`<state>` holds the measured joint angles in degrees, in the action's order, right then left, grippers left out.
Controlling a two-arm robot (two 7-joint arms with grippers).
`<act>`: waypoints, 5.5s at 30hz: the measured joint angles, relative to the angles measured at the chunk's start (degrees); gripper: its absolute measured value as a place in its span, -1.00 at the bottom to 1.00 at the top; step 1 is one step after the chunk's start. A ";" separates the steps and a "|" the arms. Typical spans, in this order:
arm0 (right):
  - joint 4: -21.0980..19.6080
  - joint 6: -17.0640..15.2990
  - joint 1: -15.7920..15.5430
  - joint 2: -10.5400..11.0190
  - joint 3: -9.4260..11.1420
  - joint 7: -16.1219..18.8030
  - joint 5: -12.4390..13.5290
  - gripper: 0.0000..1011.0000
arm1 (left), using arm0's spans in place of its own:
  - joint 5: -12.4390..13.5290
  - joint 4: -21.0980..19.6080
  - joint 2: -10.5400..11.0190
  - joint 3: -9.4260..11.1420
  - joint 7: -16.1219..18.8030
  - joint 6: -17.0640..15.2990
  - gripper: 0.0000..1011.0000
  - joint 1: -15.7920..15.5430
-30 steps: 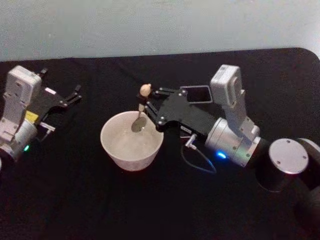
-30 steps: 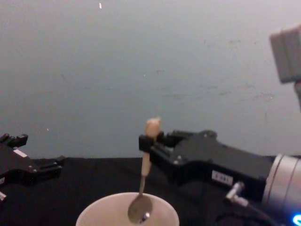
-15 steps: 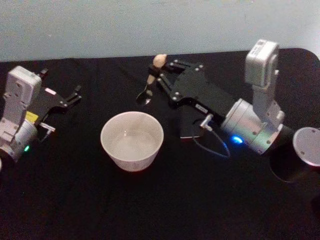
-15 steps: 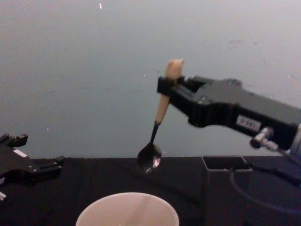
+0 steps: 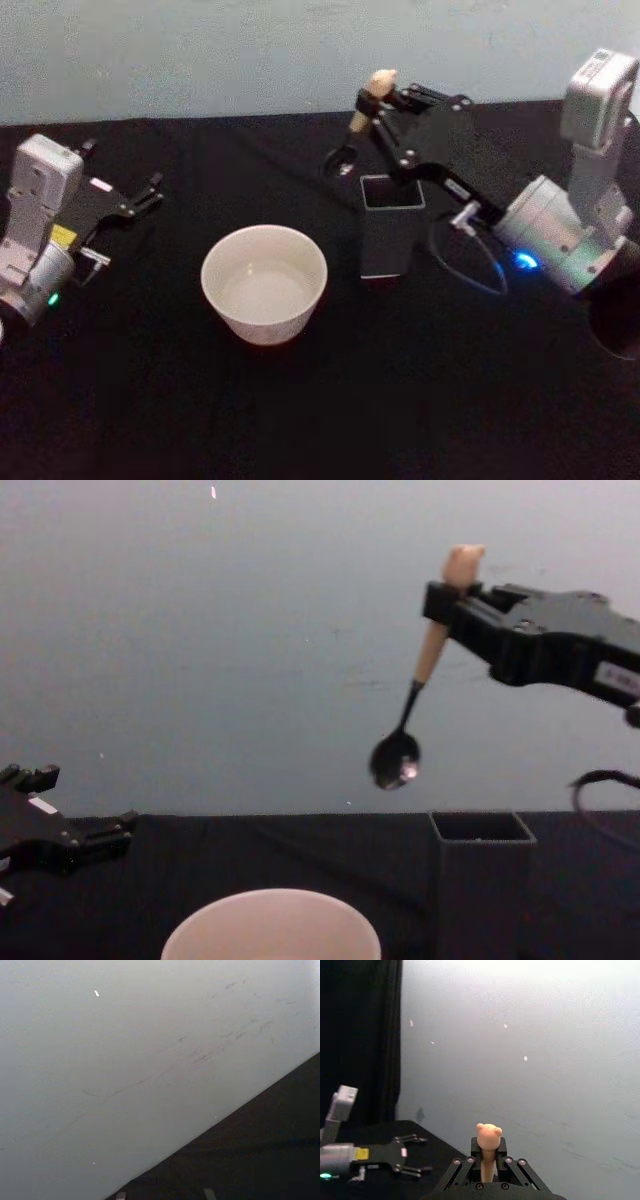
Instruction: Pick up the stirring spoon with one hand, stir inside the cup, then place it back in its original position.
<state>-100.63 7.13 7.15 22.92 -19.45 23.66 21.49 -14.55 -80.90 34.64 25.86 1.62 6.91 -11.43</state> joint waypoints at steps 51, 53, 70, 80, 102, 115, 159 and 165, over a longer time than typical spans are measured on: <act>3.26 -12.95 -3.23 -0.11 2.17 -5.27 -3.90 -0.66 | 0.00 0.00 0.00 0.00 0.00 0.00 0.98 0.00; 3.56 -13.17 -3.19 -0.24 2.10 -5.29 -3.98 -0.66 | 0.00 0.00 0.00 0.00 0.00 0.00 0.98 0.00; 4.45 -13.94 -3.25 -0.37 1.72 -5.04 -4.40 -0.66 | 0.00 0.00 0.00 0.00 0.00 0.00 0.98 0.00; 4.46 -13.98 -3.27 -0.34 1.69 -5.01 -4.51 -0.66 | 0.00 0.00 0.00 0.00 0.00 0.00 0.98 0.00; 4.35 -13.88 -3.27 -0.34 1.78 -4.92 -4.36 0.39 | 0.00 0.00 0.00 0.00 0.00 0.00 0.98 0.00; 4.35 -13.85 -3.27 -0.34 1.78 -4.93 -4.32 0.98 | 0.00 0.00 0.00 0.00 0.00 0.00 0.98 0.00; 16.32 -7.95 -1.21 -6.54 9.18 -12.98 -11.80 0.98 | 0.00 0.00 0.00 0.00 0.00 0.00 0.98 0.00; 16.74 -8.45 -1.11 -6.69 9.34 -12.80 -11.89 0.98 | 0.00 0.00 0.00 0.00 0.00 0.00 0.98 0.00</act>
<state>-83.89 -1.33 6.04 16.22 -10.11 10.87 9.60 -14.55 -80.90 34.65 25.87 1.62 6.91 -11.43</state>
